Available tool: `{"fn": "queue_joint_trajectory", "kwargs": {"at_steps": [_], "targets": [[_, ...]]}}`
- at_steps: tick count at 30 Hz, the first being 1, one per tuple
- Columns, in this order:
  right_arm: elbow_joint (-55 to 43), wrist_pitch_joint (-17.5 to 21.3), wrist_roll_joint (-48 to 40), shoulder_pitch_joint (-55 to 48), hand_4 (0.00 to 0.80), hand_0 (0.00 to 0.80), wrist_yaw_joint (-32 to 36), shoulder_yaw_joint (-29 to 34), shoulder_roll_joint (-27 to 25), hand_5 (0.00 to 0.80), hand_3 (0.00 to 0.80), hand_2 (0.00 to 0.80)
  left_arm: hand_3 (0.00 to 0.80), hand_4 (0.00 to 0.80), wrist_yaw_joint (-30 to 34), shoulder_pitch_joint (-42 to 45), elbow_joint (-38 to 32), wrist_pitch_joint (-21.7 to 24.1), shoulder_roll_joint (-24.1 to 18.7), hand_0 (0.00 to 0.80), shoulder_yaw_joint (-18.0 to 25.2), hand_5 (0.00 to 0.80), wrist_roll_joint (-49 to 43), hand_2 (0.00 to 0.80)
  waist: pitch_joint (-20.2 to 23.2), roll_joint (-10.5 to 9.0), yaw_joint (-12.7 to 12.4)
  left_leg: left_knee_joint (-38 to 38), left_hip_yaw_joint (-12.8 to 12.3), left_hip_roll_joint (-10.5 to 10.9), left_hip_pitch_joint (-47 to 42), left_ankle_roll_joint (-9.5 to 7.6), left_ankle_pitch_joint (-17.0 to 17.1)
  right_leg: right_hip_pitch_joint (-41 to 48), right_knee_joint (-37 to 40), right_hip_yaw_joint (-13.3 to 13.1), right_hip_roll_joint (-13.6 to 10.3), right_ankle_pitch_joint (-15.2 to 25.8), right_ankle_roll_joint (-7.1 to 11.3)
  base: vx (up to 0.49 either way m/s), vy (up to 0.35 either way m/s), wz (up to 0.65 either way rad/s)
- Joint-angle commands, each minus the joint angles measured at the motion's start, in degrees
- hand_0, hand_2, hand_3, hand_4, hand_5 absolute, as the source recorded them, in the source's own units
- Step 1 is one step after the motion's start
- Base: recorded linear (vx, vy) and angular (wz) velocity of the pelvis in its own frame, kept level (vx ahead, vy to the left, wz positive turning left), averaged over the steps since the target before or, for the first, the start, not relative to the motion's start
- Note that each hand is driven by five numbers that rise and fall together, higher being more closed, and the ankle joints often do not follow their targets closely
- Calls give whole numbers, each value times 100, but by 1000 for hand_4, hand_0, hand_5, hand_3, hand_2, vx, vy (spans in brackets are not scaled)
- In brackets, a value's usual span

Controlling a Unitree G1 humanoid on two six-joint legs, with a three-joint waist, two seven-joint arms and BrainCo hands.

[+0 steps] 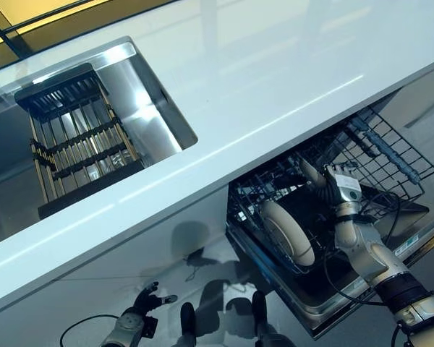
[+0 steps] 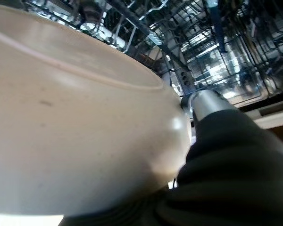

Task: Take plates into dishwasher

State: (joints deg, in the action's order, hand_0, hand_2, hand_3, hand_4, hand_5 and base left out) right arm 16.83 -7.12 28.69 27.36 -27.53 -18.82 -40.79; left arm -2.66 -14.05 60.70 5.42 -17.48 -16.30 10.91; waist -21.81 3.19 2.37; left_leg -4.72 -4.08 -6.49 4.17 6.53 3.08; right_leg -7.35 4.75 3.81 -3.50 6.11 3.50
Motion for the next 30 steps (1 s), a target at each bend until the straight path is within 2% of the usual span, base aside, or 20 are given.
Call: {"fn": "queue_joint_trajectory", "kwargs": {"at_steps": [1,12,30], "targets": [[83,-72,66,542,800,800,-454,-78,13,800,800,800,0,0,-31,-207,52,1,-184,0,-236,0,33,0,131,-152,-79,-1,212,378,575,-407,300,-279,-918,174,37,-594,-30,-25,12,8],[529,-237,-327,561,800,800,-586,48,97,800,800,800,0,0,1,-217,88,24,-210,0,-223,0,65,0,145,-143,-127,-19,222,407,568,-424,296,-286,-921,231,33,-573,-21,-3,4,5],[1402,-376,-768,917,800,800,-315,-109,-19,800,800,800,0,0,63,-282,53,-5,-305,0,-287,0,93,0,96,-116,-242,-28,256,448,607,-430,313,-331,-901,342,3,-510,-4,0,0,0]]}}
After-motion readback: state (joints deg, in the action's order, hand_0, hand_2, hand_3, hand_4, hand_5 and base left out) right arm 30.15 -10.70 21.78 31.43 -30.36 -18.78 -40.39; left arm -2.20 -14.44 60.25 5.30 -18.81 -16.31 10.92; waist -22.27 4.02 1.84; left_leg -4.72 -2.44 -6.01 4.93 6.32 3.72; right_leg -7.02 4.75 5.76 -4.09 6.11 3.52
